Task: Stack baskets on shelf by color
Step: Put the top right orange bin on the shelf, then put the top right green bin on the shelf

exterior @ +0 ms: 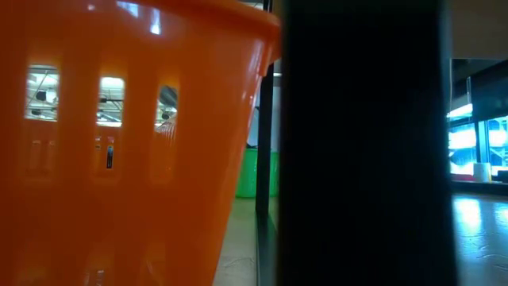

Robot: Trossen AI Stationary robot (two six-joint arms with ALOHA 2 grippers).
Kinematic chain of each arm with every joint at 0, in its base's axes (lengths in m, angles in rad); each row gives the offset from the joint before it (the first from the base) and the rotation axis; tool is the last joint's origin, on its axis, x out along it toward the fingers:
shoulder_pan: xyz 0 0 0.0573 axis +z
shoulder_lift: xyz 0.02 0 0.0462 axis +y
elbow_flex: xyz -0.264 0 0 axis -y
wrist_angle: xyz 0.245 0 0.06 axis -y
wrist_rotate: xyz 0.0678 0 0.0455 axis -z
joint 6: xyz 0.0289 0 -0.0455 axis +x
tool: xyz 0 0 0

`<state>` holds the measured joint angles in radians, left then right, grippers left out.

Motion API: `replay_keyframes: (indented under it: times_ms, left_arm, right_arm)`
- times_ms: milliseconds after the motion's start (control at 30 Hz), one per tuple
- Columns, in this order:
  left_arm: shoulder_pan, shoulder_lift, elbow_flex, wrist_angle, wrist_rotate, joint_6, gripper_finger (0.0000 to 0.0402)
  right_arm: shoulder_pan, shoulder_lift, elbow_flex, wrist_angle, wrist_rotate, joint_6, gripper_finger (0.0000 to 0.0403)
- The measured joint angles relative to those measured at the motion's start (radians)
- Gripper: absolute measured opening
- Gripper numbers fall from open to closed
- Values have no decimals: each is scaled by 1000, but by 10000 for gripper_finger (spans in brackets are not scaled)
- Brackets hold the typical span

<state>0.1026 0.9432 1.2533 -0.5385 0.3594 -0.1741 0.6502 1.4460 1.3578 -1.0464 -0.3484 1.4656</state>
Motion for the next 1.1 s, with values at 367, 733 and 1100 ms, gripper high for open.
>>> replay_keyframes:
  times_ms: [367, 733, 1100]
  left_arm:
    - [12, 0, 0, 0, -3, 29, 0]
    - [71, 0, 0, 0, -3, 28, 0]
    - [99, 0, 0, 1, -140, 28, 0]
  right_arm:
    - [0, 2, -1, -28, -170, -1, 0]
    - [7, 0, 17, -51, -209, -10, 0]
    - [7, -3, 271, -272, 214, -62, 0]
